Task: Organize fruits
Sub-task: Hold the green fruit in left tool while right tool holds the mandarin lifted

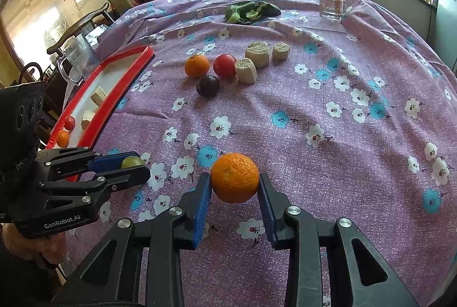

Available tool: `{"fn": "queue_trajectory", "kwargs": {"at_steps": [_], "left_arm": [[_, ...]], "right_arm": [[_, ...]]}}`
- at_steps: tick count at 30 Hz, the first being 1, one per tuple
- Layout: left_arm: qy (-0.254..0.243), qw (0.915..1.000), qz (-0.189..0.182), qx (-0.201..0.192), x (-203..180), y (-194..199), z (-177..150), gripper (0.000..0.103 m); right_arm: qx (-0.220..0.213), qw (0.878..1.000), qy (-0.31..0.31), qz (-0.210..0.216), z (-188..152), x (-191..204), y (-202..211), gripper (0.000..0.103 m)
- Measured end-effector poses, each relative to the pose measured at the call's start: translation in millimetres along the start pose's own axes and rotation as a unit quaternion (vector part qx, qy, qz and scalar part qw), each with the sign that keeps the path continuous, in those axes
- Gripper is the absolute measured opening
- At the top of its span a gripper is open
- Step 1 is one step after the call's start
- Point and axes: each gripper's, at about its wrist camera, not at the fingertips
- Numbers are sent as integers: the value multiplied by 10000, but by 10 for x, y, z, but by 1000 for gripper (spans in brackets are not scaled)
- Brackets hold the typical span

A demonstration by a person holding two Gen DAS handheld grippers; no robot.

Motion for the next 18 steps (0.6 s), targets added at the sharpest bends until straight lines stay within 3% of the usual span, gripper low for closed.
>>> {"fn": "queue_trajectory", "kwargs": {"at_steps": [18], "left_arm": [[32, 10000, -43, 1, 9, -23, 0, 26]], "right_arm": [[32, 10000, -26, -10, -2, -5, -29, 33]]}}
Point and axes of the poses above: each gripper's, at about its wrist camera, not at the fingertips, and y roughly against the way its jaws point, x to its left, z to its top, and after that the axes turned 4 degrees about -y, right-handed
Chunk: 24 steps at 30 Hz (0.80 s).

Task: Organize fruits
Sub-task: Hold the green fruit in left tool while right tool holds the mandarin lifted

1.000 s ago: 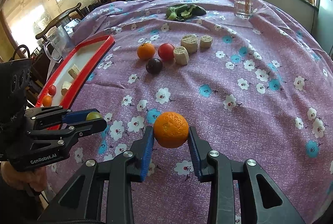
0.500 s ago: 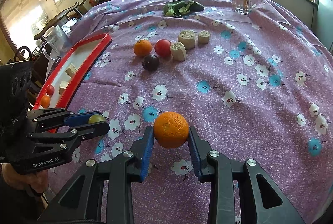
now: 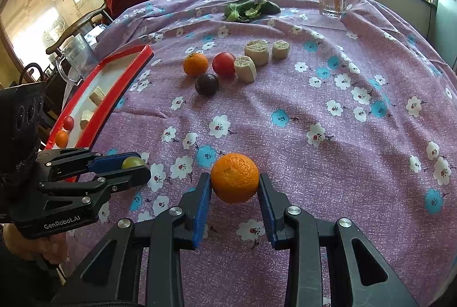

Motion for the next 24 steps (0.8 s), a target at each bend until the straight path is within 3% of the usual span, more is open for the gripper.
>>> {"fn": "queue_trajectory", "kwargs": {"at_steps": [24], "left_arm": [[-13, 10000, -32, -6, -18, 16, -16, 26]], "right_arm": [[-35, 10000, 12, -6, 10, 11, 45, 33]]}}
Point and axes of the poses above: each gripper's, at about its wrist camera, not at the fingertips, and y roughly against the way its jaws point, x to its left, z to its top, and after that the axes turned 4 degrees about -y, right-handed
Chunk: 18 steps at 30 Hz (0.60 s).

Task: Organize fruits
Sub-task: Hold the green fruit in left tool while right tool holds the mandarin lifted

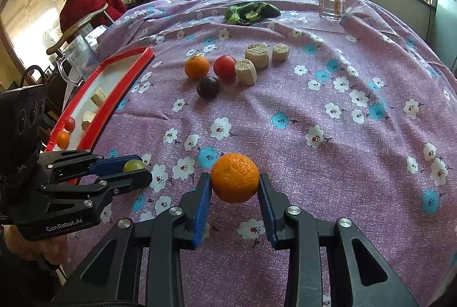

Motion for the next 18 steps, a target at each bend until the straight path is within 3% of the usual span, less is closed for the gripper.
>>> {"fn": "queue_trajectory", "kwargs": {"at_steps": [18], "left_arm": [[22, 10000, -30, -22, 26, 50, -20, 26]], "right_arm": [[-16, 10000, 15, 11, 9, 13, 15, 33]]}}
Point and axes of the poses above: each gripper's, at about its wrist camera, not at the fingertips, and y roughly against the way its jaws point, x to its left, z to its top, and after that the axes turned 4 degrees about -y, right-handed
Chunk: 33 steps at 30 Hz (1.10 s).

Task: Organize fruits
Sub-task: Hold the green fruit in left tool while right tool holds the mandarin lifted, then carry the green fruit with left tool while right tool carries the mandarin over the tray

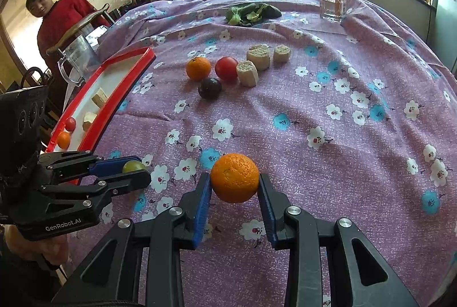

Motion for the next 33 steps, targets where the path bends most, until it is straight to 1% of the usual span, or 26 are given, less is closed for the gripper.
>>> {"fn": "queue_trajectory", "kwargs": {"at_steps": [9, 16, 24, 33], "left_arm": [[21, 10000, -17, -55, 21, 55, -14, 26], [87, 9999, 20, -128, 110, 154, -35, 26], [138, 9996, 79, -246, 225, 328, -58, 26], [335, 9985, 186, -379, 481, 555, -127, 26]], "right_arm": [[-17, 10000, 26, -7, 6, 19, 19, 33], [-42, 10000, 76, 19, 40, 87, 21, 33], [-38, 9997, 212, 107, 86, 285, -10, 33], [-16, 9986, 469, 242, 193, 613, -89, 33]]}}
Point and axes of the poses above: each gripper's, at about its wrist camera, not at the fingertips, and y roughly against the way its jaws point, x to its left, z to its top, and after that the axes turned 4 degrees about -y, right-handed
